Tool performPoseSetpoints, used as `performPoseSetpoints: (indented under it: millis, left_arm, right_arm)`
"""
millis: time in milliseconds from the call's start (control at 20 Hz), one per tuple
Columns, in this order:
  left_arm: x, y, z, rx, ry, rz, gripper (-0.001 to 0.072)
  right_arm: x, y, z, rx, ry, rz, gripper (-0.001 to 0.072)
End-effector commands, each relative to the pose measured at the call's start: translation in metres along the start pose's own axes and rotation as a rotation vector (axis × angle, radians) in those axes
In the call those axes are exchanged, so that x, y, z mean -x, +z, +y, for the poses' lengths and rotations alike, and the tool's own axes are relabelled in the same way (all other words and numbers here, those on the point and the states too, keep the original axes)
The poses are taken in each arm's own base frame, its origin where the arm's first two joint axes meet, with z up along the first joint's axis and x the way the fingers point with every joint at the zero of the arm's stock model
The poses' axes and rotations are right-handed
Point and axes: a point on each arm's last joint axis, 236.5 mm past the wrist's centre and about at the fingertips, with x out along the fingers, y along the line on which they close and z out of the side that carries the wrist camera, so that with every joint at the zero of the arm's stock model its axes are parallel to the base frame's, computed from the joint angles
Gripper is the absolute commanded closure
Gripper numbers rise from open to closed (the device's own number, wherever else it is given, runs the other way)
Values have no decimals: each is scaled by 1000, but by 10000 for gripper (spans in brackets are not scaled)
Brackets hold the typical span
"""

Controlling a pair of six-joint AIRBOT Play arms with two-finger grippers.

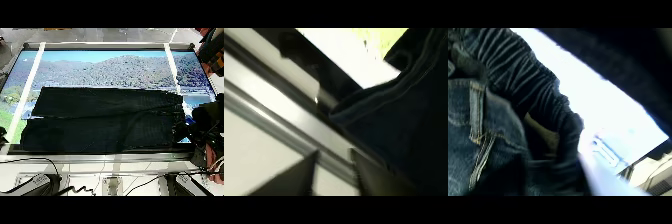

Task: Fold the clothes and pants, and hang the long-sleeved shirts on hangers.

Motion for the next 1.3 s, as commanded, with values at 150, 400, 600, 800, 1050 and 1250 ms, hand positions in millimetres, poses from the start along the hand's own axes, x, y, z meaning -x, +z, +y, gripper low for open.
performPoseSetpoints:
  millis: [150, 400, 600, 800, 1050, 1250]
  left_arm:
    - [-29, -55, 3, 54, -125, 156, 195]
    - [-64, -46, -27, 92, -294, 43, 198]
    - [-83, -24, -51, 125, -389, -106, 236]
    - [-102, -42, -33, 74, -297, -70, 436]
    - [-58, 8, -72, 39, -476, -303, 688]
    - [15, 46, -82, -63, -487, -564, 688]
  right_arm:
    - [0, -9, 0, 61, 1, 39, 674]
    - [1, -11, -1, 65, -2, 48, 674]
    - [2, -23, 2, 119, 15, 97, 674]
    - [8, -22, 7, 134, 21, 78, 675]
    - [41, -7, 27, 207, 38, -63, 675]
    - [85, 5, 43, 271, 15, -177, 675]
